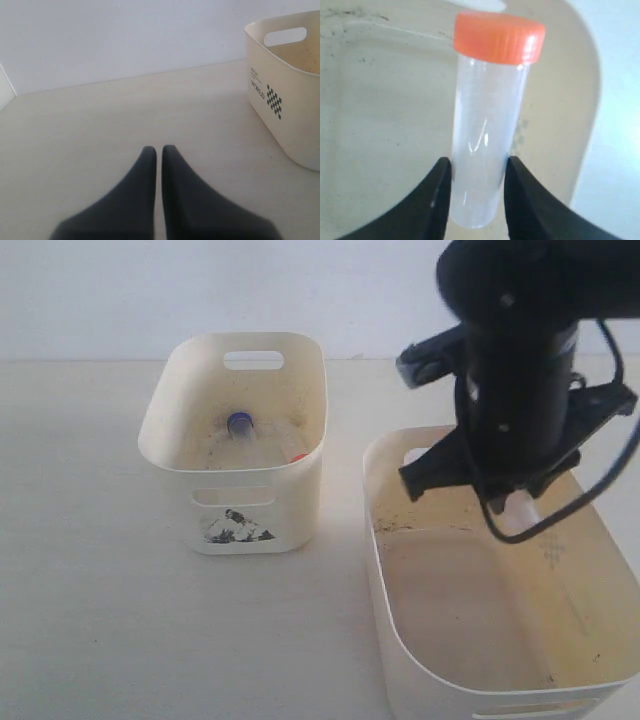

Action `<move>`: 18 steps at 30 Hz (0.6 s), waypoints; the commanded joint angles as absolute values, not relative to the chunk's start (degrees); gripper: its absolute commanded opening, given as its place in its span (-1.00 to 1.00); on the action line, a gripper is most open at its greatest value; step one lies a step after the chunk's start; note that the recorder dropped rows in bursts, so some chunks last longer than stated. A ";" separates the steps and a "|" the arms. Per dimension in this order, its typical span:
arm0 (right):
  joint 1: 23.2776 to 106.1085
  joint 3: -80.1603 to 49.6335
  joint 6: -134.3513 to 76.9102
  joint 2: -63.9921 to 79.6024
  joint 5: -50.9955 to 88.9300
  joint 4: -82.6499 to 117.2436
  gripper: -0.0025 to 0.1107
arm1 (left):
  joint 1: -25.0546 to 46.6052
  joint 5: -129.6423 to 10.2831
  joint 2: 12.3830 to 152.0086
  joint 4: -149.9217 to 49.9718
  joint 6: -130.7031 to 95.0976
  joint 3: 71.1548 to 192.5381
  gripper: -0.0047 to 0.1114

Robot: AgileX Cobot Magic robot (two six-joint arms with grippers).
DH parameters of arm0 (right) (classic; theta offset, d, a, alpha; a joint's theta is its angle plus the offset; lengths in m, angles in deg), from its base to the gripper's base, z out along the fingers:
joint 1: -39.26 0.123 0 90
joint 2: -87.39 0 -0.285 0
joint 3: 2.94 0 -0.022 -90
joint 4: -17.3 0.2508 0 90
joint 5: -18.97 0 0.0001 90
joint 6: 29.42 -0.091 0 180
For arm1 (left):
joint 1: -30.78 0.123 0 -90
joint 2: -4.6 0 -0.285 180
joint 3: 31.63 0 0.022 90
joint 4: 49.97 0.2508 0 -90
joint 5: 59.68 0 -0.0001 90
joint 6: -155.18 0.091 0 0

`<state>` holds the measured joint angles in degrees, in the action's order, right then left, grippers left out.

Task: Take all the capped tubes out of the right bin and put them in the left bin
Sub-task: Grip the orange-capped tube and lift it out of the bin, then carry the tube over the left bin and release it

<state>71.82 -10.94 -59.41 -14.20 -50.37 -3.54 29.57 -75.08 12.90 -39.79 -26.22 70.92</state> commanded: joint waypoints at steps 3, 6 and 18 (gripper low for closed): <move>71.83 -10.94 -58.53 -1.60 -44.77 -1.81 -0.96 | 29.63 -74.64 12.84 -39.85 -26.89 71.15 -0.84; 71.83 -10.94 -58.19 2.13 -30.86 2.96 -0.96 | 29.63 -74.64 12.84 -39.85 -26.89 71.15 -0.84; 71.94 -10.94 -45.99 -9.58 18.02 20.08 -0.96 | 29.63 -74.64 12.84 -39.85 -26.89 71.15 -0.84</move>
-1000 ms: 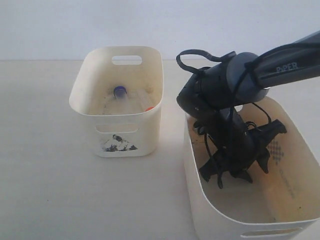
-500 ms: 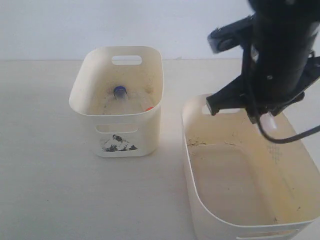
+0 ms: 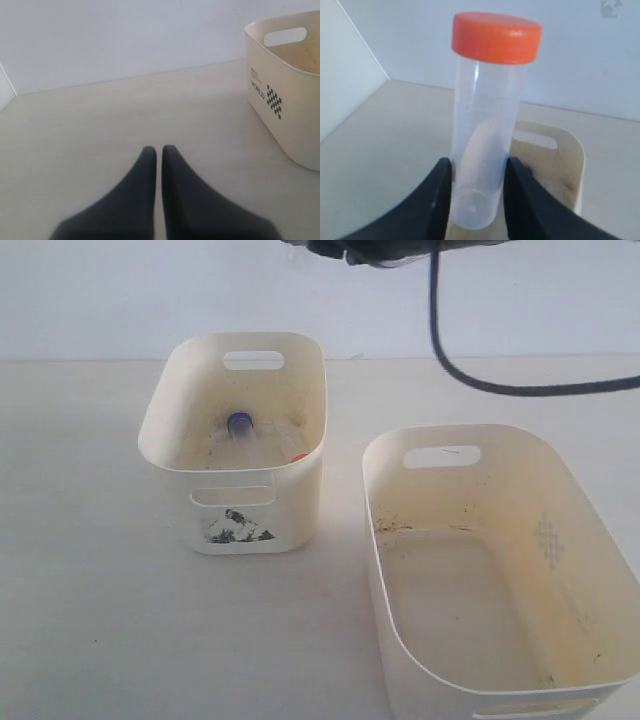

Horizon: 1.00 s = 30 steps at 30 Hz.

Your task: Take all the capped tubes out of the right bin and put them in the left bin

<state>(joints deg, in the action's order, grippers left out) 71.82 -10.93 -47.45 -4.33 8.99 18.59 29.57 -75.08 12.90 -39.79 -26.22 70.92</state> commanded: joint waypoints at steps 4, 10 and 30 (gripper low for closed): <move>71.94 -10.94 -45.99 -15.87 20.04 20.08 -0.83 | 29.63 -74.64 12.84 -39.85 -26.89 71.15 -0.84; 71.94 -10.94 -45.99 -19.85 18.97 20.08 0.04 | 29.63 -74.64 12.84 -39.85 -26.89 71.15 -0.84; 71.83 -10.94 -36.95 17.42 0.74 15.13 -0.91 | 29.63 -74.64 12.84 -39.85 -26.89 71.15 -0.84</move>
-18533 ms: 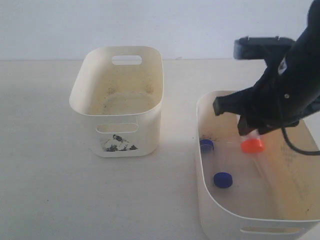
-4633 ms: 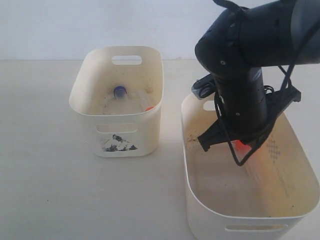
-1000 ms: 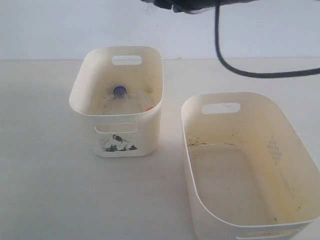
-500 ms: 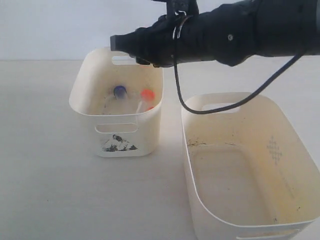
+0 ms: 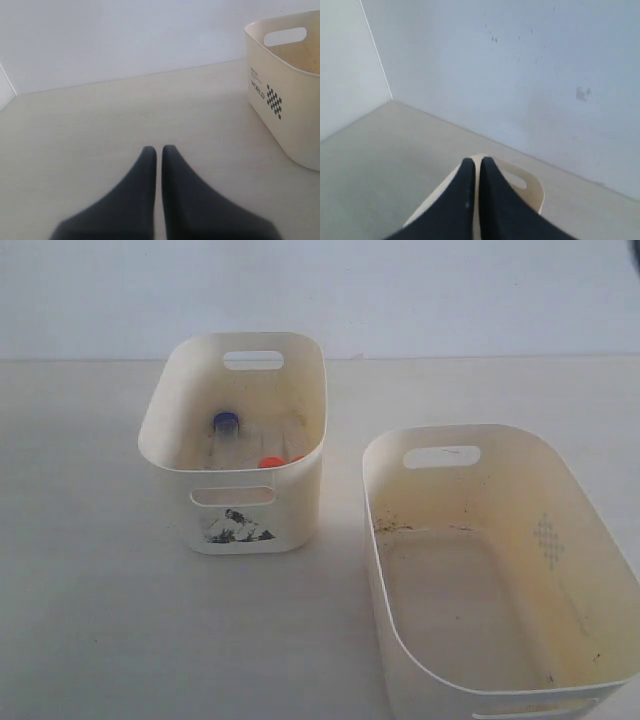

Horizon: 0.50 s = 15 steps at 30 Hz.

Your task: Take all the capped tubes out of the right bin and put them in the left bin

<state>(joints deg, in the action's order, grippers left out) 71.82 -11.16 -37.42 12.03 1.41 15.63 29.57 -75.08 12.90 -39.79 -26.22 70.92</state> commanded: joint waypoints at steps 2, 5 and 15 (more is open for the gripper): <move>71.83 -10.94 -36.95 20.21 0.74 15.13 -0.91 | 29.63 -74.64 12.84 -39.85 -26.89 71.15 -0.84; 71.83 -10.94 -36.95 23.59 0.74 15.13 -0.91 | 29.63 -74.64 12.84 -39.85 -26.89 71.15 -0.84; 71.83 -10.94 -36.95 31.25 0.74 15.13 -0.91 | 29.63 -74.64 12.84 -39.85 -26.89 71.15 -0.84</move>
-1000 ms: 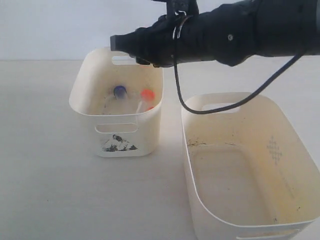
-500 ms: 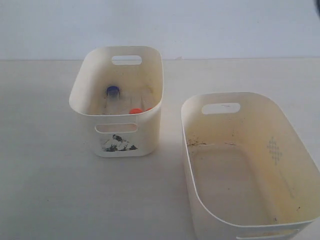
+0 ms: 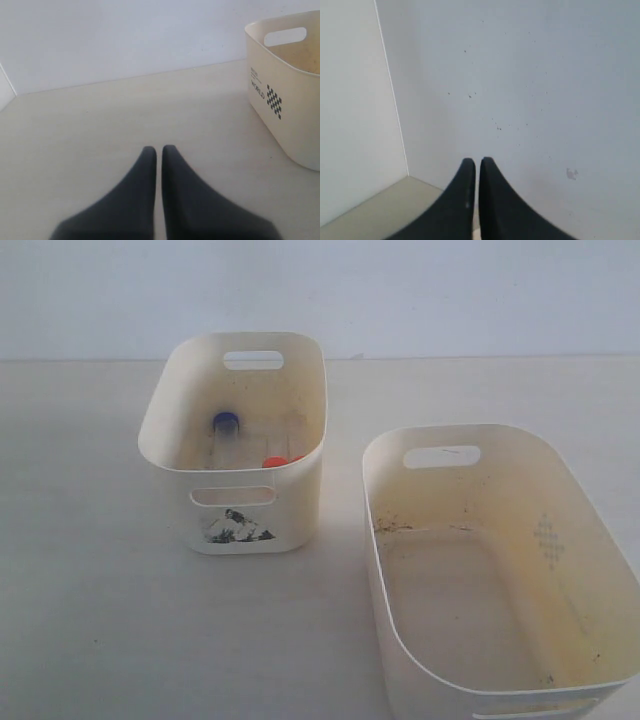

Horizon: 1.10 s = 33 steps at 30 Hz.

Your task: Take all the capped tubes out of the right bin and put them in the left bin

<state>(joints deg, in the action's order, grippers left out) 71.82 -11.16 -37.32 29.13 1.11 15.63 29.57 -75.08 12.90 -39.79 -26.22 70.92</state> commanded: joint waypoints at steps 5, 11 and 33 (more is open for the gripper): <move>72.46 -10.94 -36.95 33.96 0.63 15.28 -0.91 | 29.63 -74.64 12.84 -39.85 -26.89 71.15 -0.84; 68.21 -11.37 -31.47 39.63 -0.29 10.99 -0.91 | 29.63 -74.64 12.84 -39.85 -26.89 71.15 -0.84; 31.12 -76.23 -34.00 79.60 7.97 13.62 -0.91 | 29.63 -74.64 12.84 -39.85 -26.89 71.15 -0.84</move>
<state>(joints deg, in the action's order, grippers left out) 31.40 -71.75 -33.90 79.07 4.87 13.30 29.57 -75.08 12.90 -39.79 -26.22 70.92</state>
